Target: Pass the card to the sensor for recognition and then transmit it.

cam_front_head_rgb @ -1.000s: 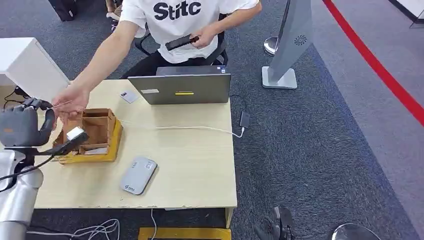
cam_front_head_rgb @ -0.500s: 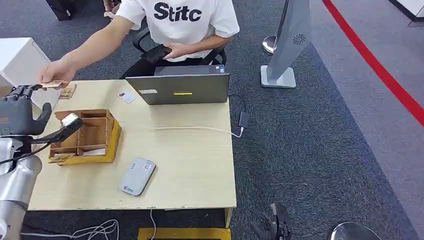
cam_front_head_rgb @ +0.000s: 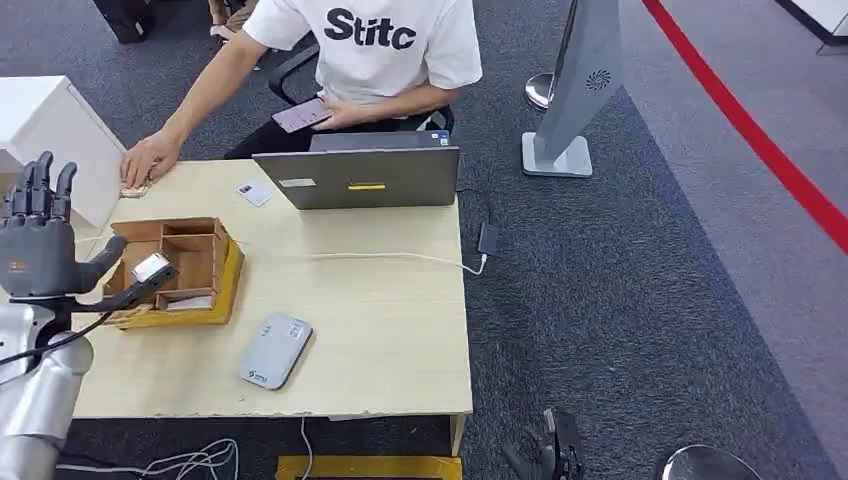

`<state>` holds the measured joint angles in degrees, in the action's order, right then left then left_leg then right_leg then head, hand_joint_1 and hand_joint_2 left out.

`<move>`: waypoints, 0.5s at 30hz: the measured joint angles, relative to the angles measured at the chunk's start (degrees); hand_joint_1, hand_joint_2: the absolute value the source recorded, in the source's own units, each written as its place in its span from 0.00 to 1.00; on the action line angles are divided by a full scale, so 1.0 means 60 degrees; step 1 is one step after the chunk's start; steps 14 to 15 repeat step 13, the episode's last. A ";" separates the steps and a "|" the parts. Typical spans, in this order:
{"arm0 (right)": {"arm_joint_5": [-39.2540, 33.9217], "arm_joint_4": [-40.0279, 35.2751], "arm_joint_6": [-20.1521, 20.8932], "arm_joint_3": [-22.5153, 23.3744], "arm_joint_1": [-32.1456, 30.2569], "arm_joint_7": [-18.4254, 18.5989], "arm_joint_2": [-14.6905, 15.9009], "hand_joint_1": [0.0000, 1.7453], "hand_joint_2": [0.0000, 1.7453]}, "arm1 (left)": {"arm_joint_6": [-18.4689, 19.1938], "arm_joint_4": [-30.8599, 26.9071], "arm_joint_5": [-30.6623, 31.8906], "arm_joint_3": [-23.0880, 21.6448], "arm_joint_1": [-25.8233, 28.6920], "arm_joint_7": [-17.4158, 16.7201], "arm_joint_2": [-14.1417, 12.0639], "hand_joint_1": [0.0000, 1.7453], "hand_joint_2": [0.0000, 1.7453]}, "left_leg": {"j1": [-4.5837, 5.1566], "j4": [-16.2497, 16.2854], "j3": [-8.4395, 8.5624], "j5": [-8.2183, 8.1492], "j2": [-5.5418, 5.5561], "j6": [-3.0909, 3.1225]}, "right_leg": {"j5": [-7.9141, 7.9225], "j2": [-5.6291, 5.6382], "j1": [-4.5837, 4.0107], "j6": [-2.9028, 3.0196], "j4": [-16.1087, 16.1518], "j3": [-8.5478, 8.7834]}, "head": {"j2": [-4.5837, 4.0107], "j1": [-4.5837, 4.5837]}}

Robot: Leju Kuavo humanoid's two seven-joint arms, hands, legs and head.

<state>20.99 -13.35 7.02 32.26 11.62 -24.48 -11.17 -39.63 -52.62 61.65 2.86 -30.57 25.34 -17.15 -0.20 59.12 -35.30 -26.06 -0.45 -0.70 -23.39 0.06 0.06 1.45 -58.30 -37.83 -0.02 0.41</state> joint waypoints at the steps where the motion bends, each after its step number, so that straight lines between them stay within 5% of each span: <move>1: -0.0076 0.0000 0.0000 0.0000 -0.0012 -0.0058 0.0000 0.00 1.00 | 0.0000 -0.0335 -0.0316 0.0151 0.0228 0.0405 0.0103 0.00 1.00 | 0.0003 0.0000 0.0004 -0.0001 -0.0001 0.0000 | 0.0001 0.0002 0.0004 0.0001 0.0000 0.0001 | 0.0000 0.0000; 5: -0.0482 0.0000 0.0015 0.0088 -0.0186 -0.0456 0.0000 0.00 1.00 | 0.0117 -0.2594 -0.3313 0.0843 0.2140 0.1839 0.0873 0.00 1.00 | 0.0014 -0.0003 0.0024 -0.0046 -0.0041 0.0009 | -0.0015 0.0041 0.0016 0.0002 0.0003 0.0005 | 0.0000 0.0004; 8: -0.0788 0.0000 0.0175 0.0285 -0.0456 -0.0729 0.0029 0.00 1.00 | 0.0960 -0.4185 -0.5991 0.1218 0.3932 0.2371 0.1459 0.00 1.00 | 0.0013 -0.0003 0.0023 -0.0084 -0.0063 0.0026 | -0.0056 0.0057 0.0016 -0.0020 0.0005 0.0009 | 0.0000 0.0004; 11: -0.1057 0.0004 0.0569 0.0540 -0.0677 -0.0959 0.0106 0.00 1.00 | 0.3674 -0.4869 -0.8974 0.1908 0.5011 0.2454 0.1893 0.00 1.00 | 0.0015 -0.0003 0.0020 -0.0106 -0.0032 0.0041 | -0.0095 0.0029 0.0018 -0.0042 0.0007 0.0024 | 0.0000 0.0000; 13: -0.1119 0.0004 0.0754 0.0704 -0.0812 -0.1061 0.0146 0.00 1.00 | 0.6425 -0.4594 -1.0284 0.3262 0.5265 0.2454 0.2394 0.00 1.00 | 0.0011 -0.0004 0.0015 -0.0112 -0.0021 0.0050 | -0.0103 0.0020 0.0015 -0.0041 0.0006 0.0032 | 0.0000 -0.0007; 15: -0.1119 0.0004 0.0754 0.0704 -0.0812 -0.1061 0.0146 0.00 1.00 | 0.6425 -0.4594 -1.0284 0.3262 0.5265 0.2454 0.2394 0.00 1.00 | 0.0011 -0.0004 0.0015 -0.0112 -0.0021 0.0050 | -0.0103 0.0020 0.0015 -0.0041 0.0006 0.0032 | 0.0000 -0.0007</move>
